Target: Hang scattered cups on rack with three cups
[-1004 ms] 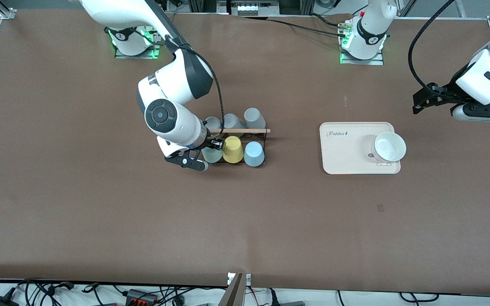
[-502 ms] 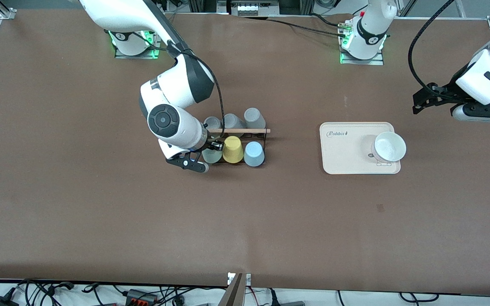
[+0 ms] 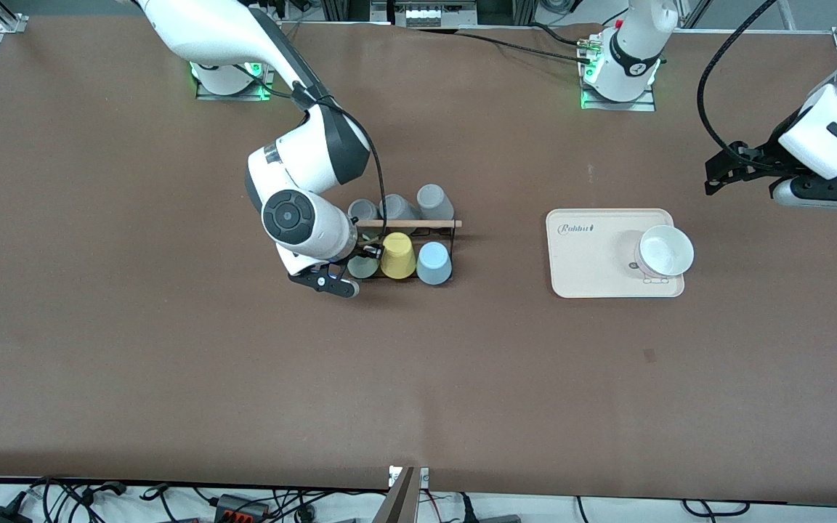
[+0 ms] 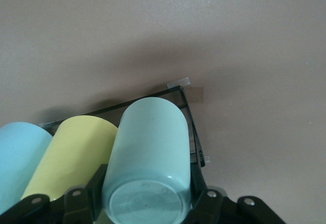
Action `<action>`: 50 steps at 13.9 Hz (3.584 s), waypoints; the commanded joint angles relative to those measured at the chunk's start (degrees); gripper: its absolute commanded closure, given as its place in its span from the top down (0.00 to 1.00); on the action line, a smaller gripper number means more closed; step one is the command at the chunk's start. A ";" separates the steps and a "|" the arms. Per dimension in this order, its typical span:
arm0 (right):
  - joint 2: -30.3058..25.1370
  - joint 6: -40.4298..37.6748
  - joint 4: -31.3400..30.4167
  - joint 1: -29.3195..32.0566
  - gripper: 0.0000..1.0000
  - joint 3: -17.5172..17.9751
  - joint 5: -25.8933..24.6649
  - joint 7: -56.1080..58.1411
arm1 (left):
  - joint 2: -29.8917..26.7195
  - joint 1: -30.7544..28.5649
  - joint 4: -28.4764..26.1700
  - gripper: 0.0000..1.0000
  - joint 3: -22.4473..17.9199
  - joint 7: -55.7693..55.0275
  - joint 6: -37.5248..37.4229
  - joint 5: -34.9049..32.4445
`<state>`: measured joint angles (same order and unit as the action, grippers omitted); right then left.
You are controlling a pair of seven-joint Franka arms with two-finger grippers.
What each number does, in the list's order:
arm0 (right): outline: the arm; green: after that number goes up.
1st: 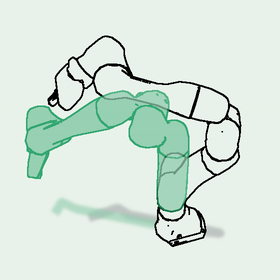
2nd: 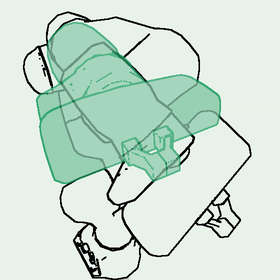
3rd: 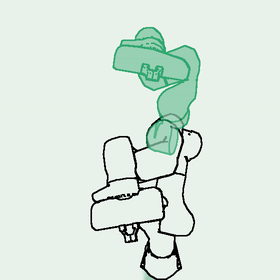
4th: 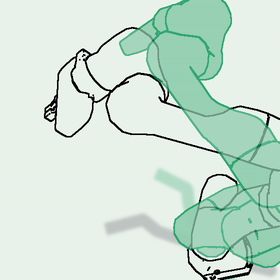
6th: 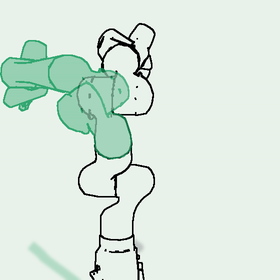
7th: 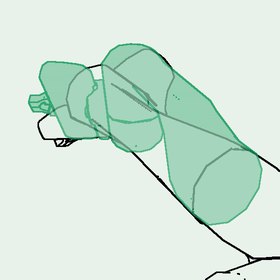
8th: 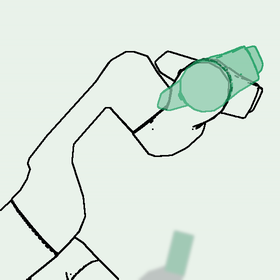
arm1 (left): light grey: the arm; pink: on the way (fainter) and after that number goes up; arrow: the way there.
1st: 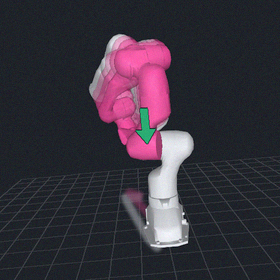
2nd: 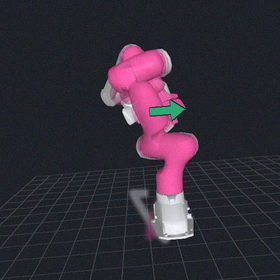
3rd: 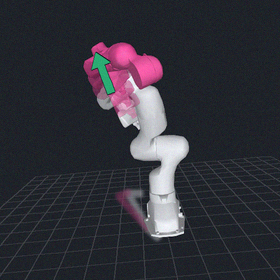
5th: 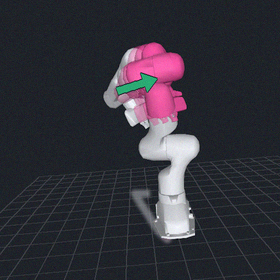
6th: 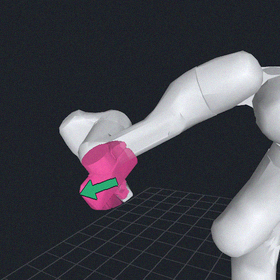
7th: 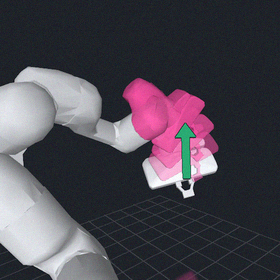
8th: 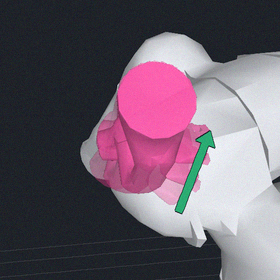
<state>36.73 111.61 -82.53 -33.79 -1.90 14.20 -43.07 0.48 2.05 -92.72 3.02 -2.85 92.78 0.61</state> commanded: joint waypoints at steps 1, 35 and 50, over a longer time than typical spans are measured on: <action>0.54 -1.56 1.76 -0.40 1.00 -0.39 1.01 -1.32 | 0.58 -0.03 1.23 1.00 0.06 0.74 -0.24 0.62; -28.36 -14.85 -1.81 33.70 1.00 -0.47 -14.29 46.85 | 0.58 -0.03 1.23 1.00 0.06 0.65 -0.15 0.62; -44.55 -9.39 -23.38 34.14 1.00 -0.47 -14.29 46.32 | 0.58 0.06 1.32 1.00 0.32 0.65 -0.24 0.62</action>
<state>-6.12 102.71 -104.98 -0.17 -2.96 0.63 3.60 0.51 2.16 -92.67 3.10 -2.85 92.81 0.61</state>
